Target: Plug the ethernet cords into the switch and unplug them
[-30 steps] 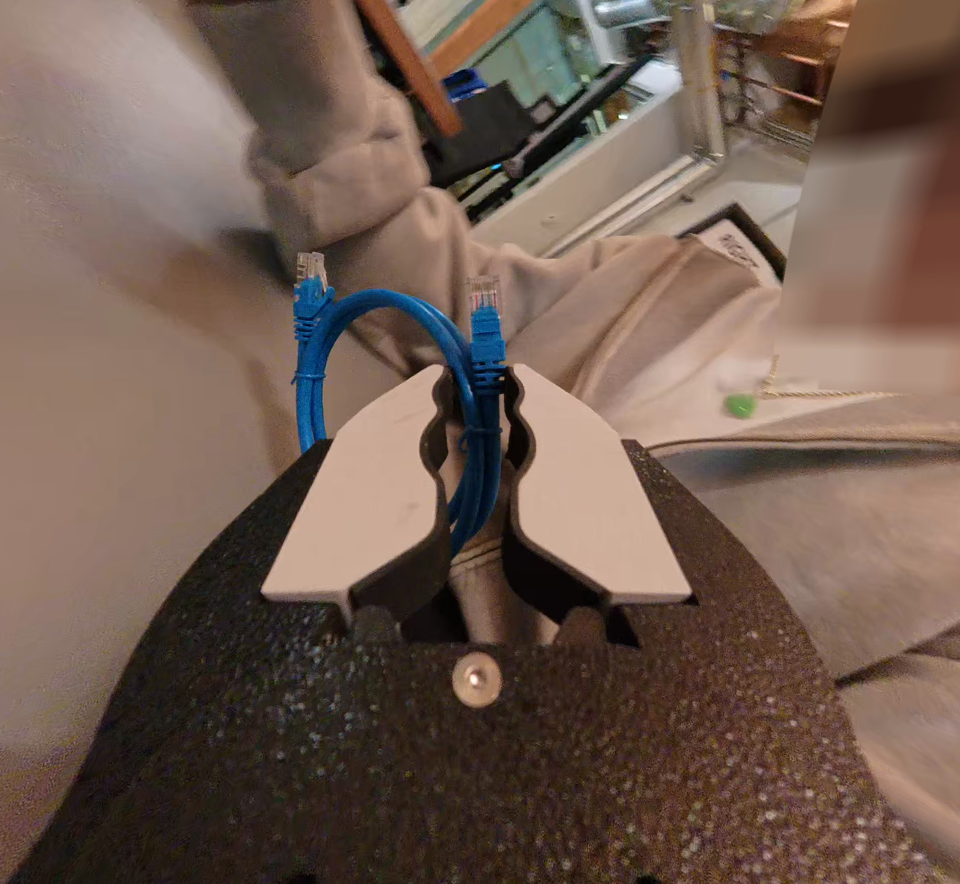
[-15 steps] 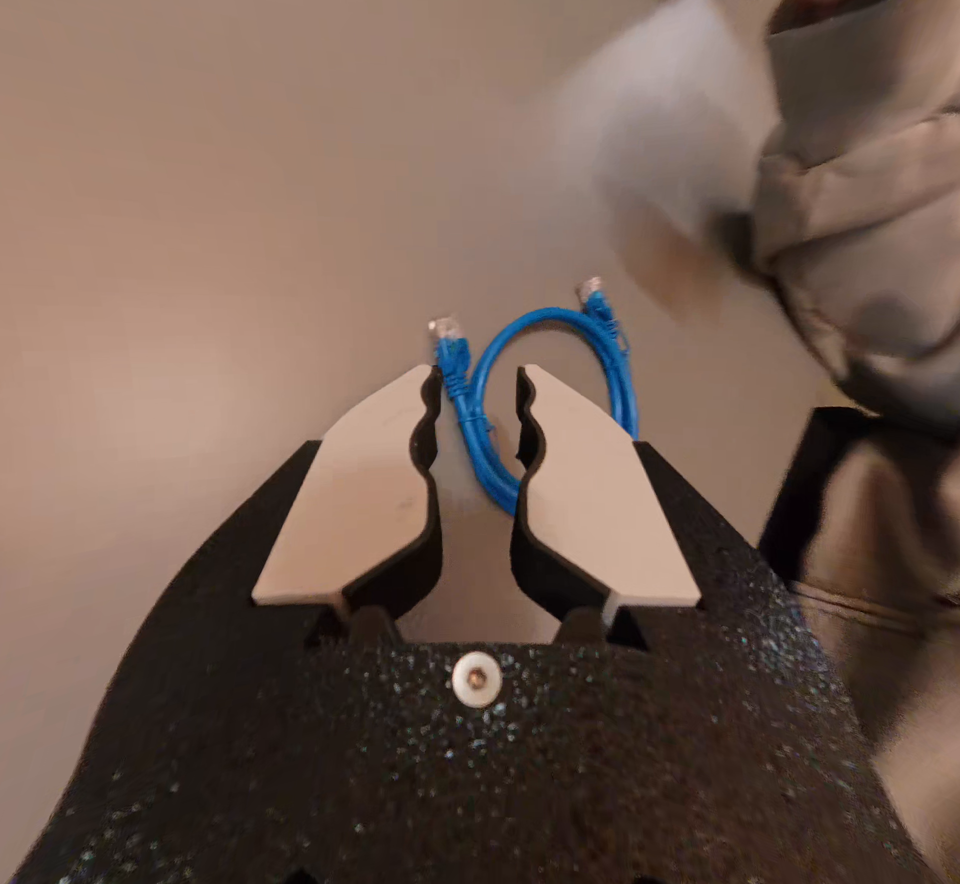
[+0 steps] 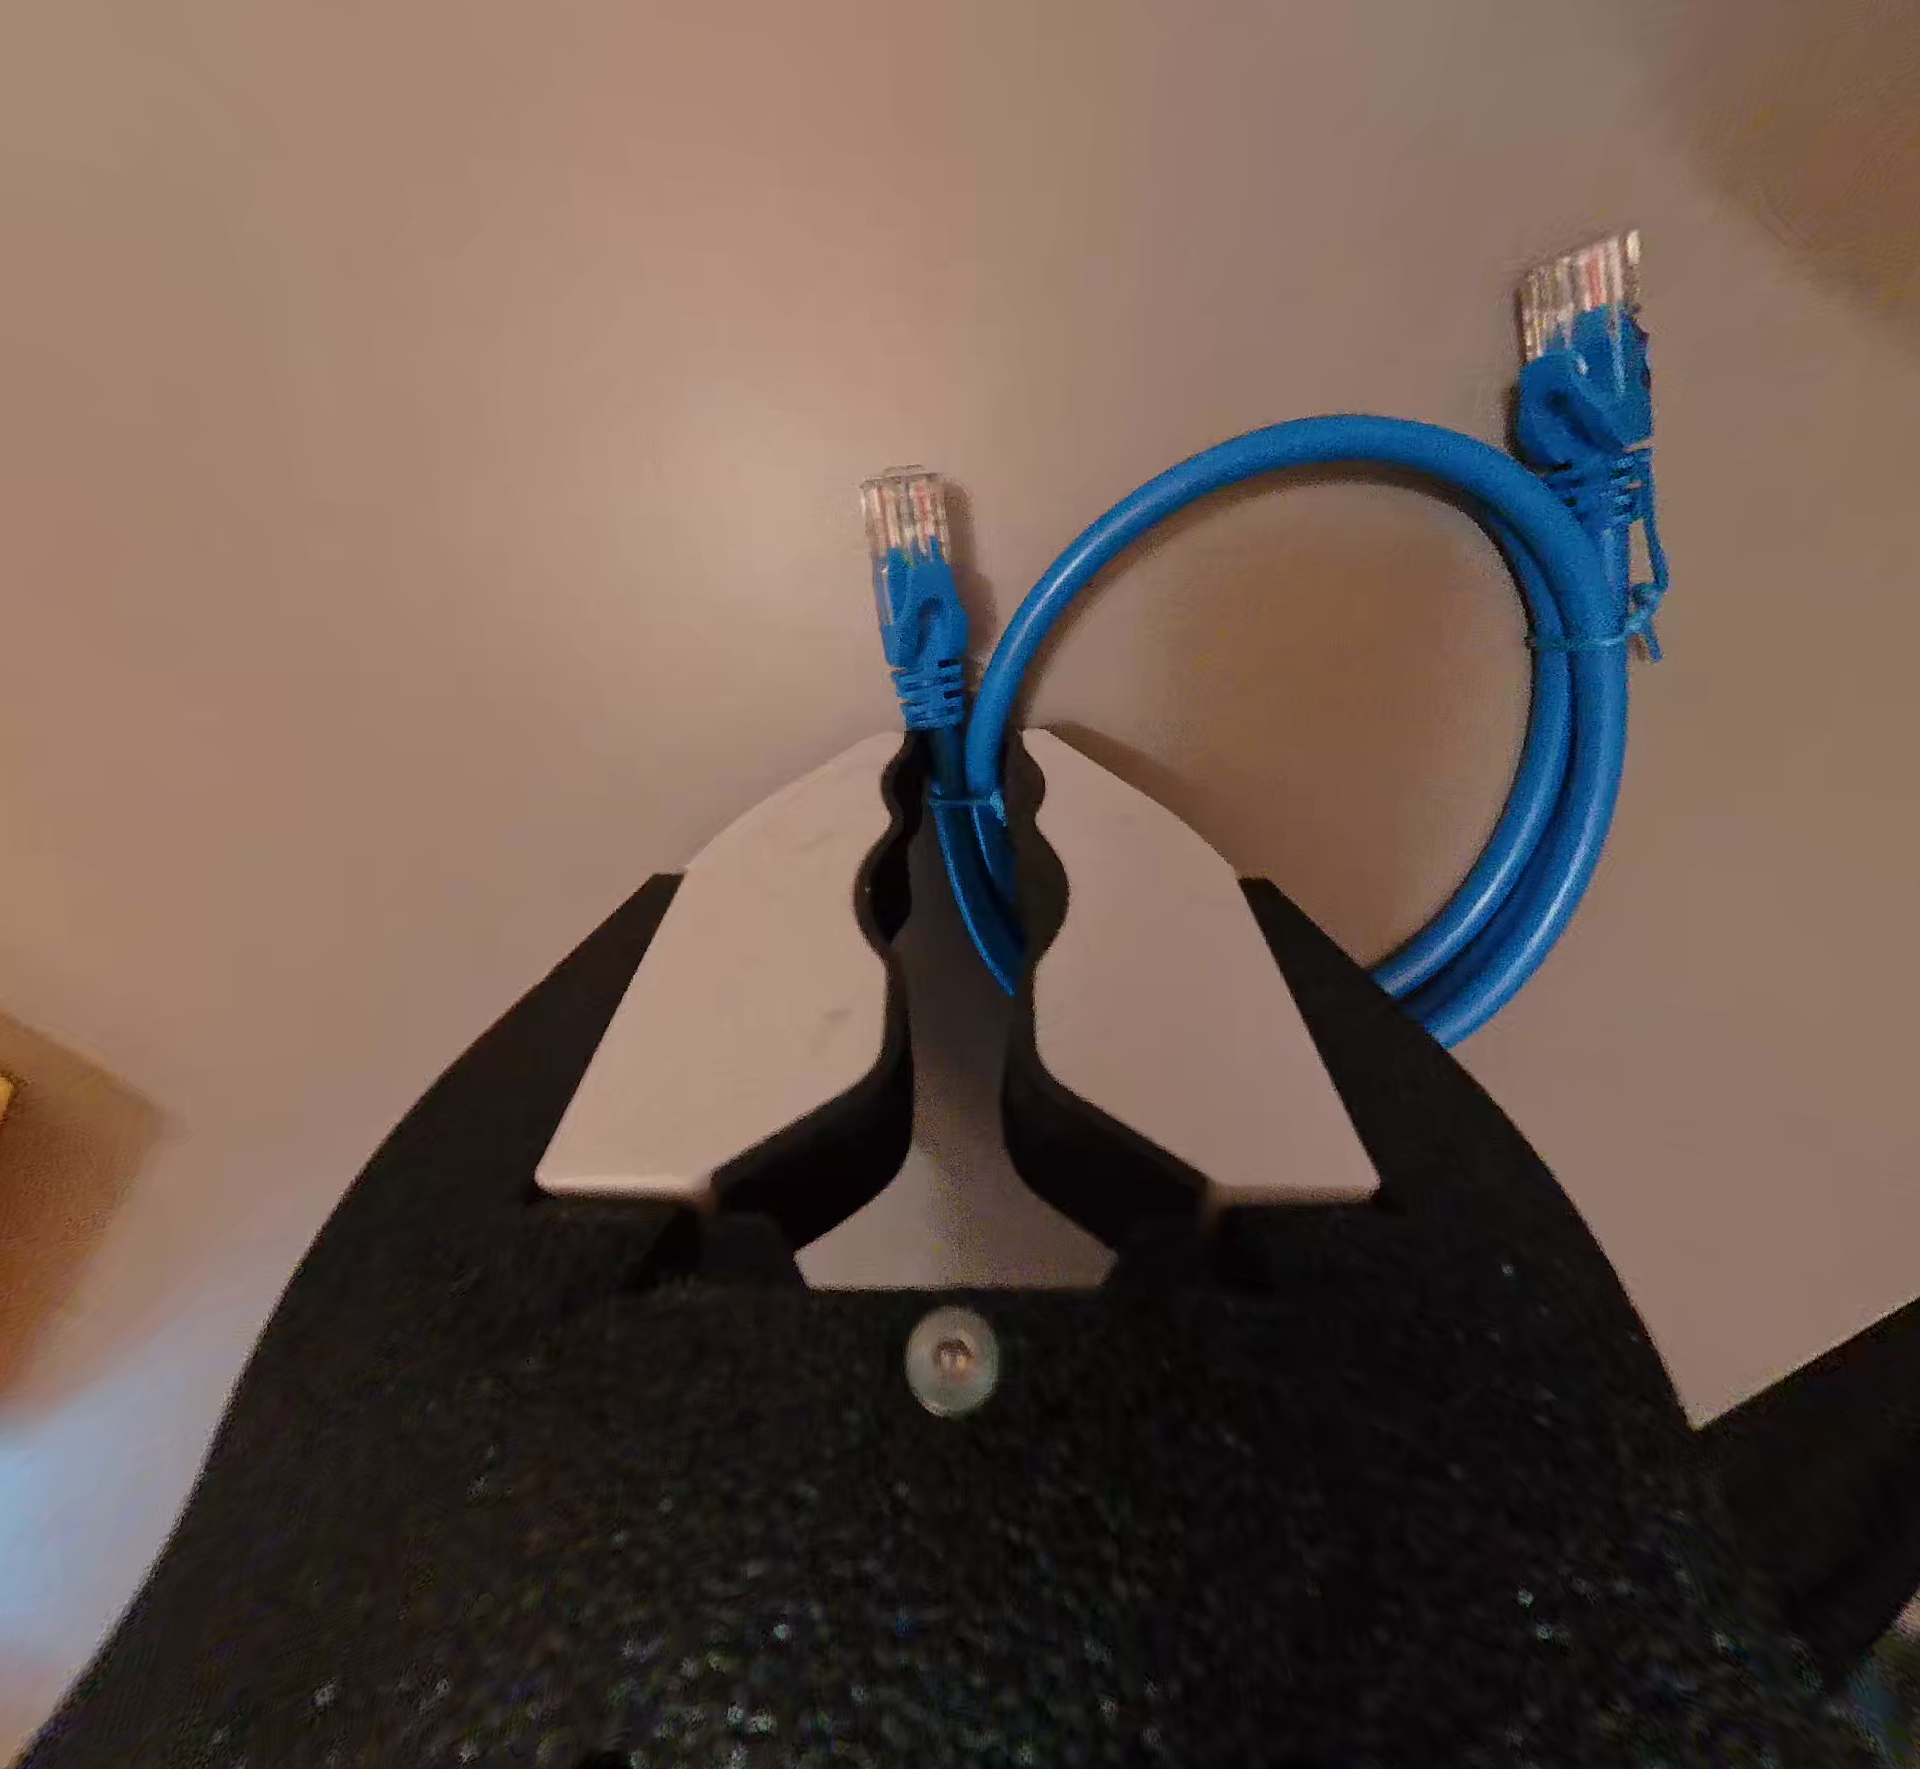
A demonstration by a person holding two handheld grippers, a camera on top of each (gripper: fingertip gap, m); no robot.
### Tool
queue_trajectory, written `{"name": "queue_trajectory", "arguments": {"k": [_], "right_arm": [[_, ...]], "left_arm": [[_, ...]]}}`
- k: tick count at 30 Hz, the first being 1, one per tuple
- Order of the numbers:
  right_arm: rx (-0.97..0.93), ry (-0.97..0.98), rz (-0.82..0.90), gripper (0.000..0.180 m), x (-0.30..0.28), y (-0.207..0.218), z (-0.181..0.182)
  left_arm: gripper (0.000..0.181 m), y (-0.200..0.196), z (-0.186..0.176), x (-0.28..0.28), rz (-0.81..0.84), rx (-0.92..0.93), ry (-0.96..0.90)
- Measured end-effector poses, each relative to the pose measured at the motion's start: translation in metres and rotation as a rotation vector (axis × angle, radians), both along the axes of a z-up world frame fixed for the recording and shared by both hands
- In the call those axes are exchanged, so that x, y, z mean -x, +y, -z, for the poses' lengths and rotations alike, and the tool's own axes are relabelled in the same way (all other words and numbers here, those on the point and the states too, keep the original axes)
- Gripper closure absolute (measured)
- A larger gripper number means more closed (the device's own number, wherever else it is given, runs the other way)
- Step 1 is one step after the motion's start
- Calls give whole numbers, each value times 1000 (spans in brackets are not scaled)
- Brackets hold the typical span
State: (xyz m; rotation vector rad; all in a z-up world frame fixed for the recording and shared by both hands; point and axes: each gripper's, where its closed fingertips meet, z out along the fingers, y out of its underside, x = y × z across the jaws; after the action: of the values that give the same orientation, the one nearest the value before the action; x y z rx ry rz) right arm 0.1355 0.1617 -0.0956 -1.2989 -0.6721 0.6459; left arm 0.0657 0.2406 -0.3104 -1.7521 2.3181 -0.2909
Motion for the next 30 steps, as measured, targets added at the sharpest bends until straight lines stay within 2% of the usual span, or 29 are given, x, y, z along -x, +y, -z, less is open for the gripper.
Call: {"name": "queue_trajectory", "arguments": {"k": [8, 12, 16, 23, 30], "right_arm": [[1, -30, 12, 104, 2, 3, 4], [1, -39, 13, 104, 2, 3, 6], [-7, -41, 3, 104, 4, 2, 7], [-11, -49, -31, 104, 12, 3, 7], [-13, -111, -51, 104, 29, 4, 6]], "left_arm": [[169, -2, 0, -13, 208, -33, -116], [169, -11, -8, -14, 249, 67, -168], [169, -29, -49, -9, 319, 203, -222], [169, -49, -143, 8, 496, 208, -213], [170, -41, -175, 11, 556, 120, -83]]}}
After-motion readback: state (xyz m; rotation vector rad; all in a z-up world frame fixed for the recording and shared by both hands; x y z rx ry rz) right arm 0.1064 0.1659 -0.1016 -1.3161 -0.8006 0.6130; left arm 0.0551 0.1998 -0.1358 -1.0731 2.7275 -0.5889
